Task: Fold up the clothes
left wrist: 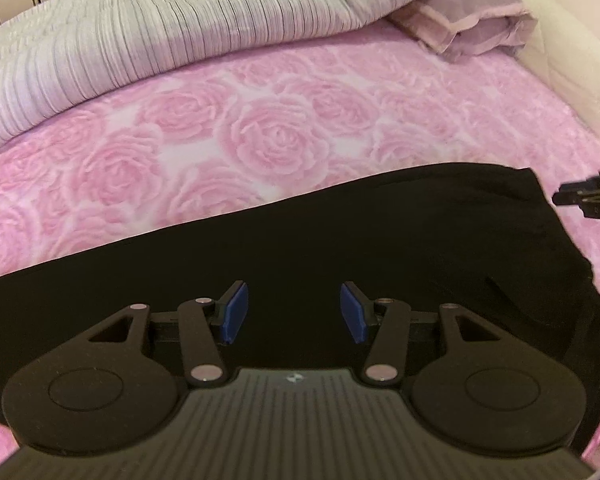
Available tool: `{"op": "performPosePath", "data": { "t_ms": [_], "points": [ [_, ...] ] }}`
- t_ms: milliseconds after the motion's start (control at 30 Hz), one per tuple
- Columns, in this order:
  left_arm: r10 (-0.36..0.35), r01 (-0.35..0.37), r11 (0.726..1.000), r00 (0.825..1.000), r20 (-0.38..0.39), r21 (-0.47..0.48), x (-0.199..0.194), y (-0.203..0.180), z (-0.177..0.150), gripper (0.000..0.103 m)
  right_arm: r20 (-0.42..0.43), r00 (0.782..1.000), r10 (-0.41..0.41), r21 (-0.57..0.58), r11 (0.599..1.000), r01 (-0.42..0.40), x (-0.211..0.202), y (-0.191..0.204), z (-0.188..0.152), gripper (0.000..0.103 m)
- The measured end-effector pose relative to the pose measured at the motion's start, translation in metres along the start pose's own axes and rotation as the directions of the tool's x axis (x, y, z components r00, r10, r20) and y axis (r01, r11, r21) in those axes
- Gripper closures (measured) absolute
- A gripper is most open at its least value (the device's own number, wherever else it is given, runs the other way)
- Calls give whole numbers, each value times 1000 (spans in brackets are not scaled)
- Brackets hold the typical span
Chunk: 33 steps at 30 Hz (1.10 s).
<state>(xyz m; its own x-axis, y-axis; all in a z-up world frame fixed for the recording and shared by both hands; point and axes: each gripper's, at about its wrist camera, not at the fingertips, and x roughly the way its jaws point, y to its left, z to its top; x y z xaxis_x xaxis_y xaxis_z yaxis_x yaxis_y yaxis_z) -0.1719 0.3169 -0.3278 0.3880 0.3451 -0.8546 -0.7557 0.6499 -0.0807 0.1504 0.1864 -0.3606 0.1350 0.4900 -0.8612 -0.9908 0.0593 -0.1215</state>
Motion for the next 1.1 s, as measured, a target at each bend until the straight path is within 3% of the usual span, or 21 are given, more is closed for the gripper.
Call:
{"op": "performPosePath", "data": {
  "t_ms": [167, 300, 633, 667, 700, 800, 900, 1100],
  "points": [
    [-7, 7, 1000, 1000, -21, -5, 25, -6, 8, 56, 27, 999, -40, -220, 974, 45, 41, -3, 14, 80],
    [-9, 9, 1000, 999, -46, -8, 40, -7, 11, 56, 28, 999, -28, -347, 937, 36, 64, -3, 22, 80],
    [-1, -1, 1000, 997, -82, -25, 56, 2, 12, 56, -62, 998, 5, -477, 879, -34, 93, 8, 24, 81],
    [4, -5, 1000, 997, -80, -21, 58, 4, 13, 57, -63, 998, -1, -484, 875, -30, 95, 7, 24, 99],
    [8, -10, 1000, 997, -77, -17, 60, 5, 13, 57, -61, 998, -6, -487, 873, -25, 97, 5, 24, 101],
    [22, -22, 1000, 998, -50, -5, 62, 11, 18, 57, 11, 1000, -2, -424, 905, 6, 88, -7, 32, 103],
    [42, -42, 999, 999, -27, 11, 67, 19, 24, 57, 61, 998, -7, -264, 964, 23, 80, -26, 41, 103],
    [82, -81, 989, 997, -2, 124, 80, 41, 39, 58, -9, 1000, 7, -120, 993, -8, 103, -30, 48, 103]
  ]
}}
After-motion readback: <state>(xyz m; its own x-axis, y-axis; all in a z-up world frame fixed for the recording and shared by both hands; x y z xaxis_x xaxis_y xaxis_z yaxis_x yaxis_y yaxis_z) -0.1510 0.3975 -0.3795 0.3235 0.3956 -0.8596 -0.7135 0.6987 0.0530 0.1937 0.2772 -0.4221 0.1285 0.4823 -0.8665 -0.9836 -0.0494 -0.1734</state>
